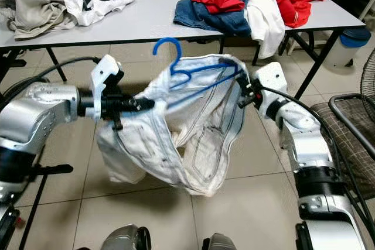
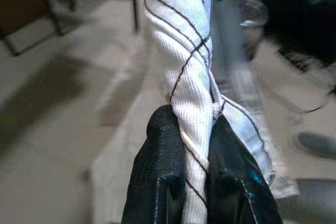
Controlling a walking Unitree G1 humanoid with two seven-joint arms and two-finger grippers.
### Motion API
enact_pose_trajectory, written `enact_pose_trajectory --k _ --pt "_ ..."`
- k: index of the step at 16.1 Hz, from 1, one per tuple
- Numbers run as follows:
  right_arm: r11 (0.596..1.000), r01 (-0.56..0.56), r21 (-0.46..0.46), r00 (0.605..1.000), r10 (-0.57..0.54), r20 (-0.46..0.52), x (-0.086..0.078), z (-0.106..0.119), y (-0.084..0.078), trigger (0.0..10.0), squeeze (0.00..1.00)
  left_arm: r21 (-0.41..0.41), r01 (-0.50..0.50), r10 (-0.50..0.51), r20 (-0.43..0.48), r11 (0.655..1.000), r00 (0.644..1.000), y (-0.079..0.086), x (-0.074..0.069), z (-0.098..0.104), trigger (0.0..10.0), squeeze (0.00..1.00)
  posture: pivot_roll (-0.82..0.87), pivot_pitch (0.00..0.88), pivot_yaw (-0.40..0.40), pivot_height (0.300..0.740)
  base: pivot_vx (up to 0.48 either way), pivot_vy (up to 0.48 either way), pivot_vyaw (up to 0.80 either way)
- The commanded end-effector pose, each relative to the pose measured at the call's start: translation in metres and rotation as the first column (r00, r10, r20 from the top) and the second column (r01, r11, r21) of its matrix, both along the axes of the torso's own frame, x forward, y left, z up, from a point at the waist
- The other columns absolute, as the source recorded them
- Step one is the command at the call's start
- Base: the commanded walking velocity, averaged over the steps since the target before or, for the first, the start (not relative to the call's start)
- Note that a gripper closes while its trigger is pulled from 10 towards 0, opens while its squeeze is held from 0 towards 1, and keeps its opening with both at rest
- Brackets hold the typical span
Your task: Hang hanger
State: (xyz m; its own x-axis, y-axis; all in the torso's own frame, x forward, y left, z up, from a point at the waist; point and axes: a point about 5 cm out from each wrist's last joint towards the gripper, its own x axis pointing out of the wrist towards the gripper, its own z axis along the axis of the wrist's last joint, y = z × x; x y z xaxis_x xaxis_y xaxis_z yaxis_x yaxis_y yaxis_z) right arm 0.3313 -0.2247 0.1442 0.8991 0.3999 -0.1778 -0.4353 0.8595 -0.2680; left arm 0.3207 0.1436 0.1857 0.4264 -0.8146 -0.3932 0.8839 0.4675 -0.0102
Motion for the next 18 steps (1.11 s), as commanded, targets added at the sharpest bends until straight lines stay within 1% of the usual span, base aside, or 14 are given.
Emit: enact_pose_trajectory --k 1,2,4,5,7,9,10,11,12,14,15,16,17,18 --pt "1.000 0.004 -0.010 1.000 -0.004 -0.010 -0.002 0.004 -0.007 0.0 0.00 0.112 -0.011 0.003 0.075 0.994 0.997 0.001 0.005 0.004 0.0 0.00 -0.13 0.000 0.026 0.740 0.000 0.000 0.00" --pt "1.000 0.006 -0.020 0.999 -0.007 -0.039 -0.003 0.001 -0.010 0.0 0.00 0.168 -0.009 -0.005 0.086 0.986 0.996 0.002 0.004 0.001 0.0 0.00 -0.13 0.000 0.026 0.740 0.000 0.000 0.00" --pt "0.999 0.025 -0.043 0.997 -0.029 -0.077 -0.004 -0.003 -0.016 0.0 0.00 0.208 0.008 -0.029 0.094 0.978 0.995 0.000 0.004 -0.002 0.0 0.00 -0.13 0.000 0.025 0.740 0.000 0.000 0.00" --pt "0.997 0.056 -0.046 0.992 -0.061 -0.113 -0.004 -0.006 -0.022 0.0 0.00 0.245 0.027 -0.053 0.098 0.969 0.994 -0.001 0.003 -0.004 0.0 0.00 -0.13 0.000 0.025 0.740 0.000 0.000 0.00" --pt "0.994 0.094 -0.057 0.988 -0.101 -0.119 -0.003 -0.004 -0.028 0.0 0.00 0.321 0.040 -0.078 0.105 0.946 0.991 0.001 0.002 -0.009 0.0 0.00 -0.14 0.000 0.023 0.740 0.000 0.000 0.00" --pt "0.995 0.100 -0.012 0.990 -0.101 -0.099 0.000 0.003 -0.026 0.0 0.00 0.360 0.058 -0.096 0.089 0.931 0.991 0.000 0.000 -0.015 0.0 0.00 -0.14 0.000 0.023 0.740 0.000 0.000 0.00" --pt "0.996 0.095 0.004 0.993 -0.094 -0.077 0.003 0.011 -0.022 0.0 0.00 0.411 0.085 -0.125 0.071 0.908 0.990 -0.003 -0.003 -0.021 0.0 0.00 -0.13 0.000 0.022 0.740 0.000 0.000 0.00" --pt "0.996 0.092 0.010 0.993 -0.091 -0.069 0.004 0.014 -0.020 0.0 0.00 0.419 0.094 -0.133 0.065 0.903 0.989 -0.005 -0.004 -0.023 0.0 0.00 -0.13 0.000 0.022 0.740 0.000 0.000 0.00" --pt "0.997 0.080 0.015 0.995 -0.079 -0.059 0.006 0.018 -0.017 0.0 0.00 0.426 0.094 -0.129 0.053 0.900 0.990 -0.008 -0.005 -0.026 0.0 0.00 -0.13 0.000 0.020 0.740 0.000 0.000 0.00" --pt "0.997 0.068 0.020 0.997 -0.067 -0.047 0.007 0.024 -0.014 0.0 0.00 0.486 0.089 -0.124 0.039 0.869 0.992 -0.007 -0.005 -0.034 0.0 0.00 -0.13 0.000 0.020 0.740 0.000 0.000 0.00" --pt "0.997 0.066 0.025 0.997 -0.065 -0.034 0.007 0.029 -0.012 0.0 0.00 0.495 0.031 -0.061 0.045 0.868 0.997 -0.006 -0.001 -0.037 0.0 0.00 -0.14 0.000 0.022 0.740 0.000 0.000 0.00" --pt "0.998 0.059 0.029 0.998 -0.058 -0.029 0.007 0.031 -0.011 0.0 0.00 0.529 0.006 -0.036 0.047 0.849 0.998 -0.003 0.001 -0.040 0.0 0.00 -0.14 0.000 0.023 0.740 0.000 0.000 0.00" --pt "0.998 0.059 0.026 0.998 -0.059 -0.027 0.007 0.032 -0.010 0.0 0.00 0.586 0.014 -0.045 0.039 0.810 0.998 0.000 0.000 -0.045 0.0 0.00 -0.14 0.000 0.023 0.740 0.000 0.000 0.00" --pt "0.997 0.072 0.013 0.997 -0.071 -0.022 0.008 0.032 -0.011 0.0 0.00 0.617 0.023 -0.056 0.035 0.787 0.998 0.000 -0.001 -0.049 0.0 0.00 -0.14 0.000 0.025 0.740 0.000 0.000 0.00"
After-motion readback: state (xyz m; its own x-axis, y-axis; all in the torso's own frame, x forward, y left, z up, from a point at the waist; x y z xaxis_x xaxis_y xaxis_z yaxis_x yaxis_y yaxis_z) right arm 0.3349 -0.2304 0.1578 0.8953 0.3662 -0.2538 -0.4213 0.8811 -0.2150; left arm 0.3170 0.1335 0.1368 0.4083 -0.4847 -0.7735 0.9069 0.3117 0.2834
